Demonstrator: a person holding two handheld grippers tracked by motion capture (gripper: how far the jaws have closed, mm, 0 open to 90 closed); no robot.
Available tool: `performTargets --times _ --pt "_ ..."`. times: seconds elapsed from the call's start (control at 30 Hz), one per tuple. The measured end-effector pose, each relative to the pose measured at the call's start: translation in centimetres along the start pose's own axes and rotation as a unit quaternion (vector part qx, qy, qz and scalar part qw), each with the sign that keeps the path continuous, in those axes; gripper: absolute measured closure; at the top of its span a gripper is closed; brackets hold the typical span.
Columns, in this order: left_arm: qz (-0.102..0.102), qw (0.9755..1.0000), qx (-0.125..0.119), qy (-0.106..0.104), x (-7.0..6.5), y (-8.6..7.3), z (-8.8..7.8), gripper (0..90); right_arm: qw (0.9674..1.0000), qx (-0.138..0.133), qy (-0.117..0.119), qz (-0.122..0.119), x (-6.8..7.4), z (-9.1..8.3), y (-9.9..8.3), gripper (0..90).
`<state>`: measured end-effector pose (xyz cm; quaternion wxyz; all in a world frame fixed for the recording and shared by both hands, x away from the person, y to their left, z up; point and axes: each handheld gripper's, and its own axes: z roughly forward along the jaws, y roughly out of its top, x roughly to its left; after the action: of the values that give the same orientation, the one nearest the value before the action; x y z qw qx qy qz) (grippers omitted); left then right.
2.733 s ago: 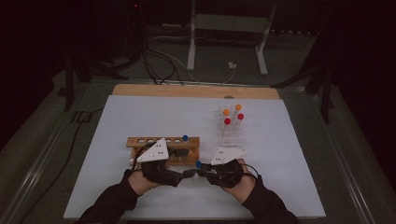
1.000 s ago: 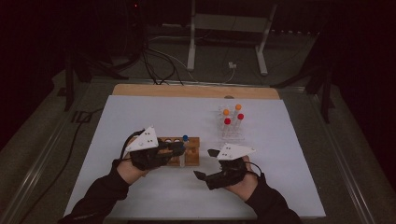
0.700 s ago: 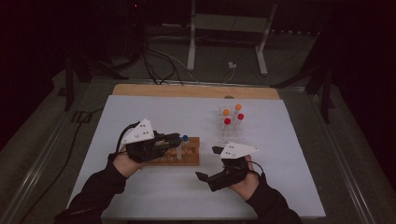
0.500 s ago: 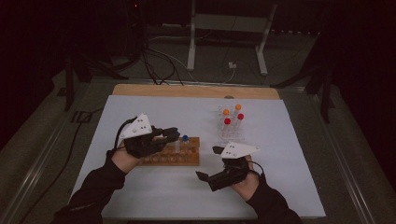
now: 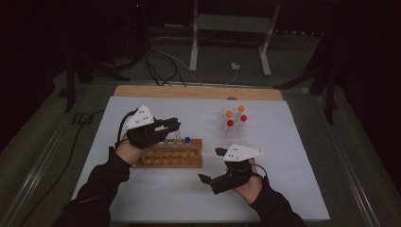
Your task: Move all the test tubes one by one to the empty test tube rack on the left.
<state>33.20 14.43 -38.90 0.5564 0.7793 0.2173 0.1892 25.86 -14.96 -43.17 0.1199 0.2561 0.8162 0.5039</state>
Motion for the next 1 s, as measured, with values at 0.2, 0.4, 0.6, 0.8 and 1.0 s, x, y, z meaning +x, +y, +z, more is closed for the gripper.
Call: performTargets --times 0.2,0.4,0.6,0.8,1.0 --pt "-0.013 0.9999 0.009 0.002 0.2 -1.3 1.0 77.3 1.0 -0.001 0.001 0.0 -0.1 0.0 0.0 0.0" --pt "-0.025 0.9995 0.016 0.0 0.2 -2.7 1.6 77.3 1.0 0.003 0.004 0.0 -0.1 0.1 -0.1 0.0" --pt "-0.027 0.9991 0.032 0.003 -0.1 -4.3 2.2 77.3 1.0 0.003 0.007 0.003 -0.2 0.1 -0.2 0.0" --pt "-0.037 0.9986 0.038 0.003 0.0 -5.3 2.4 77.2 0.9999 0.006 0.011 0.002 -0.1 0.2 -0.2 0.0" --pt "-0.032 0.9983 0.049 0.002 -0.1 -5.7 2.8 77.1 0.9999 0.007 0.013 0.001 -0.2 0.2 -0.3 0.0"
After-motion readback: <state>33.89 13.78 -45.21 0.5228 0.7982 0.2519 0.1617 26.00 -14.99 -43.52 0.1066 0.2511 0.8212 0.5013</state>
